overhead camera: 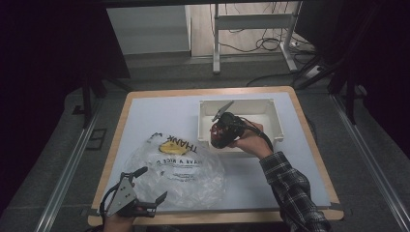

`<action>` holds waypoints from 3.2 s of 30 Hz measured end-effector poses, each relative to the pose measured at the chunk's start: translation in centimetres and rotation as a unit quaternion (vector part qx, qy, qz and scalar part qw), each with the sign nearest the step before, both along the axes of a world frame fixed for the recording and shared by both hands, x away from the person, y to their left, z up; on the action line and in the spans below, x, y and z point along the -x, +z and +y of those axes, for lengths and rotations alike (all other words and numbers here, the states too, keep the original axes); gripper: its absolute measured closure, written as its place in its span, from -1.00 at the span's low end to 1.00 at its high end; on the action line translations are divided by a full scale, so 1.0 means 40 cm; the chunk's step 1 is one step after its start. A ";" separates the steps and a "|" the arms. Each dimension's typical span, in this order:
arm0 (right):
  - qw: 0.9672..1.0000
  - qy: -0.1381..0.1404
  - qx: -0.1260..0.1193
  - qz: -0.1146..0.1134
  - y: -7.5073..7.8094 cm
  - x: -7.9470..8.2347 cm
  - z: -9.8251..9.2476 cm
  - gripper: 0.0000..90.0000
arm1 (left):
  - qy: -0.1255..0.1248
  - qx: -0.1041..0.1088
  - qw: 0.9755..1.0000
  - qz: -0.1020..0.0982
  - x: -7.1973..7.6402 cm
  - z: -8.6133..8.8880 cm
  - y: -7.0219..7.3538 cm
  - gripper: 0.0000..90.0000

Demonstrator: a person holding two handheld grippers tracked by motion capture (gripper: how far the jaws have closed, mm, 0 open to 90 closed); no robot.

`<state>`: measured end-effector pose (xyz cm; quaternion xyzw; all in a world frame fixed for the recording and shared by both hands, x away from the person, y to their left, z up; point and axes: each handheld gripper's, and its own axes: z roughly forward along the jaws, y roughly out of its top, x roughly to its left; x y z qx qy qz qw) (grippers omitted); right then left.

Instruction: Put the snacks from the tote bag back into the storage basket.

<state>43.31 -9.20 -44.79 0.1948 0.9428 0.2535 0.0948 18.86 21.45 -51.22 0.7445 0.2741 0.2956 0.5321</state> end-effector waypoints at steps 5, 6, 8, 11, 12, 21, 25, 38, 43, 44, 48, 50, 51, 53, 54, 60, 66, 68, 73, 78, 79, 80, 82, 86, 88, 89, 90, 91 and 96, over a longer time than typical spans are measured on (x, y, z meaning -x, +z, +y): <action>1.000 0.001 0.002 -0.002 -0.011 -0.016 0.009 -0.43 | 0.000 0.000 1.000 0.000 0.000 0.000 0.000 -0.95; 1.000 0.002 0.001 -0.002 -0.013 -0.020 0.010 -0.43 | 0.000 0.000 1.000 0.000 0.000 0.000 0.000 -0.95; 1.000 0.002 0.002 -0.002 -0.015 -0.022 0.012 -0.43 | 0.000 0.000 1.000 0.000 0.000 0.000 0.000 -0.95; 1.000 -0.001 -0.002 -0.005 -0.020 -0.036 0.015 -0.43 | 0.000 0.001 1.000 0.000 0.000 0.001 0.000 -0.95; 1.000 -0.001 -0.002 -0.005 -0.020 -0.036 0.015 -0.43 | 0.000 0.001 1.000 0.000 0.000 0.001 0.000 -0.95; 1.000 0.003 -0.001 -0.010 -0.033 -0.066 0.028 -0.43 | -0.001 0.000 1.000 0.000 0.000 0.000 0.000 -0.95; 1.000 0.004 0.001 -0.008 -0.042 -0.071 0.036 -0.43 | -0.001 0.000 1.000 0.000 0.000 0.000 0.000 -0.95; 1.000 0.002 0.002 -0.007 -0.080 -0.117 0.057 -0.43 | 0.000 -0.001 1.000 -0.001 0.001 0.001 0.000 -0.95; 1.000 0.008 0.002 -0.001 -0.097 -0.133 0.064 -0.43 | 0.000 0.000 1.000 -0.001 0.001 0.001 0.000 -0.95; 1.000 0.011 0.003 -0.001 -0.100 -0.135 0.066 -0.43 | 0.000 0.000 1.000 -0.001 0.001 0.001 0.000 -0.95; 1.000 0.017 0.005 0.002 -0.106 -0.143 0.070 -0.43 | 0.000 0.003 1.000 -0.001 0.001 0.001 0.000 -0.95; 1.000 0.019 0.003 0.004 -0.108 -0.149 0.073 -0.43 | 0.000 0.002 1.000 -0.001 0.001 0.001 0.000 -0.95; 1.000 0.021 0.003 0.005 -0.108 -0.153 0.076 -0.43 | 0.001 0.003 1.000 -0.001 0.001 0.001 0.000 -0.95; 1.000 0.024 0.000 0.007 -0.109 -0.156 0.079 -0.43 | 0.001 0.004 1.000 -0.001 0.001 0.001 0.000 -0.95; 1.000 0.026 0.001 0.007 -0.109 -0.157 0.080 -0.43 | 0.001 0.004 1.000 -0.002 0.001 0.001 0.001 -0.95; 0.999 0.033 0.004 0.011 -0.109 -0.165 0.082 -0.43 | 0.000 0.004 1.000 -0.001 0.001 0.001 0.000 -0.95; 0.999 0.037 0.012 0.015 -0.118 -0.173 0.084 -0.43 | 0.001 0.003 1.000 -0.001 0.001 0.001 0.000 -0.95; 0.999 0.035 0.012 0.017 -0.120 -0.174 0.085 -0.43 | 0.001 0.003 1.000 -0.001 0.001 0.001 0.000 -0.95; 0.999 0.042 0.010 0.019 -0.121 -0.179 0.084 -0.43 | 0.001 0.003 1.000 -0.001 0.001 0.001 0.000 -0.95; 0.999 0.041 0.005 0.014 -0.125 -0.181 0.081 -0.44 | 0.001 0.003 1.000 -0.001 0.001 0.001 0.000 -0.95; 0.999 0.039 0.004 0.011 -0.126 -0.179 0.081 -0.44 | 0.000 0.002 1.000 -0.001 0.001 0.000 0.000 -0.95; 0.999 0.039 0.002 0.012 -0.126 -0.179 0.080 -0.44 | 0.001 -0.001 1.000 -0.002 0.001 0.001 0.000 -0.95; 0.999 0.039 0.003 0.011 -0.126 -0.179 0.079 -0.45 | 0.001 -0.001 1.000 -0.001 0.001 0.002 0.001 -0.95; 0.999 0.033 -0.003 0.014 -0.124 -0.182 0.076 -0.61 | 0.001 -0.001 1.000 -0.002 0.001 0.001 0.000 -0.95; 0.999 0.034 -0.002 0.012 -0.123 -0.182 0.075 -0.65 | 0.001 -0.001 1.000 -0.002 0.001 0.001 0.000 -0.95; 0.999 0.034 -0.002 0.010 -0.123 -0.181 0.074 -0.67 | 0.001 -0.001 1.000 -0.002 0.001 0.001 0.000 -0.95; 0.999 0.034 -0.002 0.010 -0.123 -0.181 0.074 -0.67 | 0.001 -0.001 1.000 -0.002 0.001 0.001 0.000 -0.95; 0.999 0.034 -0.002 0.010 -0.123 -0.181 0.075 -0.68 | 0.001 -0.001 1.000 -0.002 0.001 0.001 0.000 -0.95; 0.999 0.038 -0.003 0.004 -0.117 -0.175 0.073 -0.74 | 0.000 -0.002 1.000 -0.002 0.001 0.001 0.000 -0.95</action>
